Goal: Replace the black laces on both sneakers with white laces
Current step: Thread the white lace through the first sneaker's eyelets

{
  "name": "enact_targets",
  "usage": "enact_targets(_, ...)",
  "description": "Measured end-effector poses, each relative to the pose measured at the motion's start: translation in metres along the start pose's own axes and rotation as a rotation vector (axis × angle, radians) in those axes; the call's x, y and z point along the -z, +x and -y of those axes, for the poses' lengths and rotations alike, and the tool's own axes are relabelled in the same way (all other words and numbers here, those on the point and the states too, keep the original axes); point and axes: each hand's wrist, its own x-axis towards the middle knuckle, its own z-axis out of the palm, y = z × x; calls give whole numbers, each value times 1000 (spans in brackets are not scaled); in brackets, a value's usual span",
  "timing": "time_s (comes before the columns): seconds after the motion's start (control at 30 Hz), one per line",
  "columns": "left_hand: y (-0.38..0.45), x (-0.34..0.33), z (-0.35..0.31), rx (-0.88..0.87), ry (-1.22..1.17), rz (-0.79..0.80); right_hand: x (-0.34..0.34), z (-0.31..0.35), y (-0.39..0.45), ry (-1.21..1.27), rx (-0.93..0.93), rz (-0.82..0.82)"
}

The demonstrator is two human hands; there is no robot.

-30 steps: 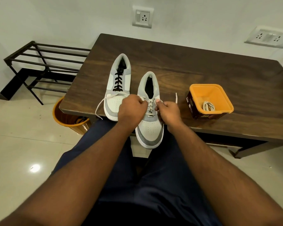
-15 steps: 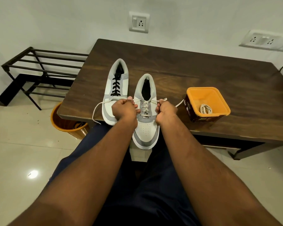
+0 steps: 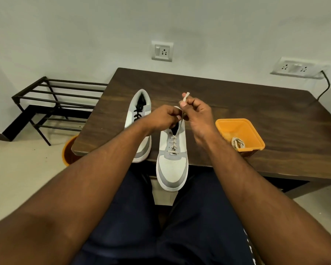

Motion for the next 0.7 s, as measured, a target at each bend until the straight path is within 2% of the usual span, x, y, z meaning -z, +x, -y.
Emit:
enact_targets(0.07, -1, 4, -2, -7, -37, 55, 7, 4, 7, -151, 53, 99)
enact_targets(0.13, 0, 7, 1, -24, -56, 21, 14, 5, 13, -275, 70, 179)
enact_targets(0.3, -3, 1, 13, -125, -77, -283, 30, 0, 27, -539, 51, 169)
enact_targets(0.37, -3, 0, 17, -210, 109, -277, 33, -3, 30, -552, 38, 204)
enact_targets(0.43, -3, 1, 19, -259, 509, -233, 35, -6, 30, -629, 45, 225)
enact_targets(0.47, -4, 0, 18, -241, 689, -226, 35, -8, 30, -681, 46, 233)
enact_targets(0.53, -6, -5, 20, -166, 873, -270, 35, -10, 29, -760, 35, 266)
enact_targets(0.6, -8, -14, 26, -92, 837, -315, 33, -11, 27, -795, 27, 304)
enact_targets(0.7, -7, -24, 33, -83, 585, -312, 33, -12, 25, -777, 33, 349)
